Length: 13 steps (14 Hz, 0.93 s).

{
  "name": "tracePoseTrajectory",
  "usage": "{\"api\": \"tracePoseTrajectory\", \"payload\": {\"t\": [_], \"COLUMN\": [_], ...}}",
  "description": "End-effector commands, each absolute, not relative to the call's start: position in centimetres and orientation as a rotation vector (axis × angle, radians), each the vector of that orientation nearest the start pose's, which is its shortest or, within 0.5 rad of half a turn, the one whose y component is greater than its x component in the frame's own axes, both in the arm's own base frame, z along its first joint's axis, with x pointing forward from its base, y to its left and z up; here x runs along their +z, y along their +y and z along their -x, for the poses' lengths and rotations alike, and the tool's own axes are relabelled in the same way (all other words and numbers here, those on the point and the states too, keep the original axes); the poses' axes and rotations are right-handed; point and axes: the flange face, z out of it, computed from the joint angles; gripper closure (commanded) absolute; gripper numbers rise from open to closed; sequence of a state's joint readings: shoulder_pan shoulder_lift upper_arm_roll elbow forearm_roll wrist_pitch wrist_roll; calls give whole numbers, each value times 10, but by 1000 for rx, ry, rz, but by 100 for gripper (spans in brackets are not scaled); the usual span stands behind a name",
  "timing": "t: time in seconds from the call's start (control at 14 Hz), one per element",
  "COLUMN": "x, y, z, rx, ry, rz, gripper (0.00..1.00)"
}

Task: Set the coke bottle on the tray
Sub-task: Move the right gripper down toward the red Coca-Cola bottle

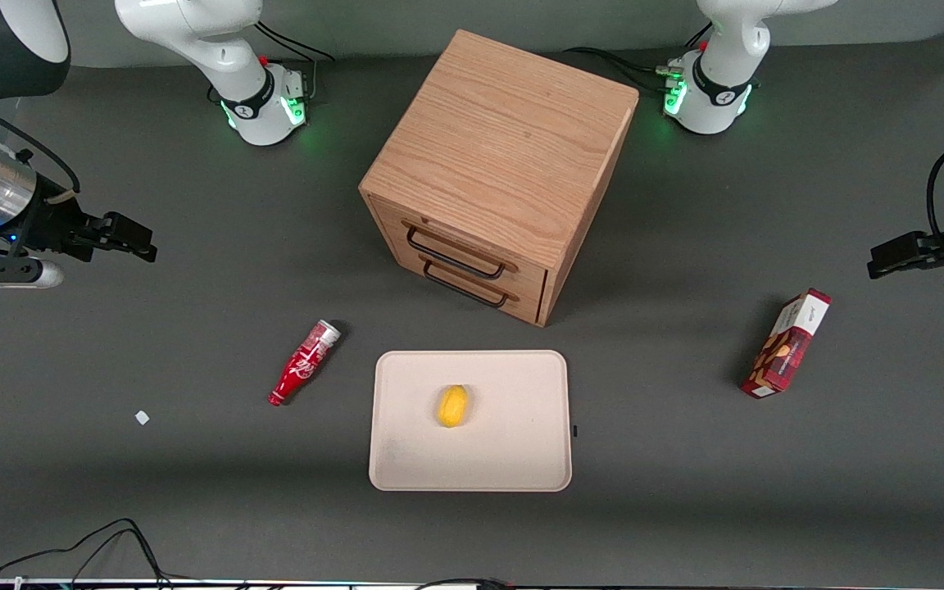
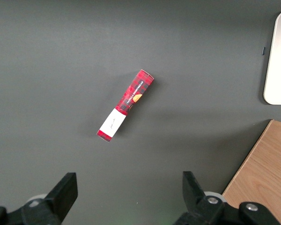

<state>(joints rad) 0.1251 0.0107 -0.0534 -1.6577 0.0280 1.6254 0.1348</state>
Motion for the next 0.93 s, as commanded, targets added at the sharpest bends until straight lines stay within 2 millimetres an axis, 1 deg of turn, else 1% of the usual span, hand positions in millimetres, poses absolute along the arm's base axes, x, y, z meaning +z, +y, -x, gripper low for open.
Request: {"api": "tracePoseTrajectory", "payload": {"t": [0.0,0.07,0.21,0.29,0.43,0.5,0.57,0.64,0.71,0.79,0.86], "x": [582,582,573,562,538,521,500,473,451,432,414], "y": [41,42,43,43,52,56,61,66,69,79,100], "z": [-564,-565,-570,-575,-584,-592,-599,-610,-617,-623,-626], "rx": [96,94,117,146,209,241,283,321,313,310,309], "ry": [76,72,72,113,306,363,392,448,520,576,610], "rz": [3125,3124,3125,3123,3123,3116,3090,3051,3028,3022,3020], "gripper": [0,0,0,0,0,0,0,0,0,0,0]}}
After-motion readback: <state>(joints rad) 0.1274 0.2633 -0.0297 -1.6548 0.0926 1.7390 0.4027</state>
